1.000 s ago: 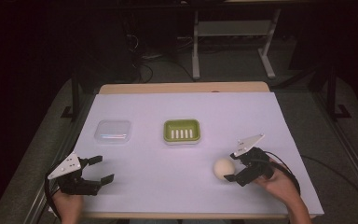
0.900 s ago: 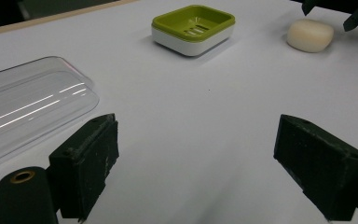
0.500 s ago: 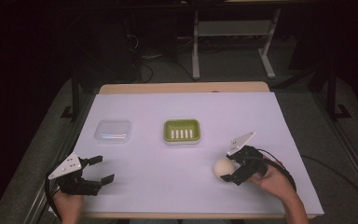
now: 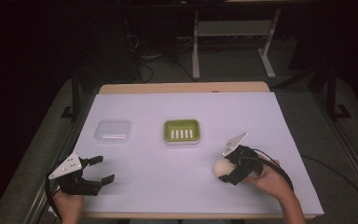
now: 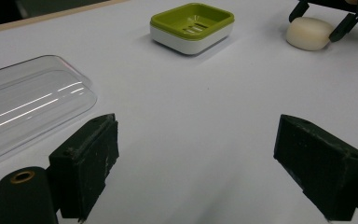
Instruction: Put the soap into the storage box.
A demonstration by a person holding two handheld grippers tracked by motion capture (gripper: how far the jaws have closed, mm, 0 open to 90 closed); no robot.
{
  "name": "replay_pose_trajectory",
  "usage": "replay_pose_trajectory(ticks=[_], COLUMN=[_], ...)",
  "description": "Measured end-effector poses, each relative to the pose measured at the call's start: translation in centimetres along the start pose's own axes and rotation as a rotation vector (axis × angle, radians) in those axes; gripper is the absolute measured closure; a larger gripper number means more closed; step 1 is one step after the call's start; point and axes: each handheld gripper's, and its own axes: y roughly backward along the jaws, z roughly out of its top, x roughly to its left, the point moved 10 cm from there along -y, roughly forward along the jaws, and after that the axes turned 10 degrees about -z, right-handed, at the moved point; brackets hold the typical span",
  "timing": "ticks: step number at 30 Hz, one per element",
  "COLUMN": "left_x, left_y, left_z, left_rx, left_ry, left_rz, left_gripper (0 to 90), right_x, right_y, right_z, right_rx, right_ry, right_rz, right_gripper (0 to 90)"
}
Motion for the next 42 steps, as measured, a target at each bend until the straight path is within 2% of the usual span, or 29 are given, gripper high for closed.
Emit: replay_pose_trajectory(ticks=[8, 37, 42], left_x=[-0.02, 0.01, 0.08], left_y=[0.00, 0.03, 0.05], left_z=[0.00, 0.05, -0.01], left_rx=[0.001, -0.005, -0.003], left_ry=[-0.002, 0.001, -0.001], left_rz=[-0.001, 0.000, 0.000], left_gripper=[13.2, 13.2, 13.2], right_x=[0.23, 0.28, 0.58], right_y=[-0.69, -0.91, -0.65], right_z=[-0.13, -0.12, 0.67], right_rx=[0.035, 0.062, 0.032], right_ry=[0.012, 0.033, 0.024], right_rz=[-0.003, -0.026, 0.009], right_gripper=[16.2, 22.5, 22.5])
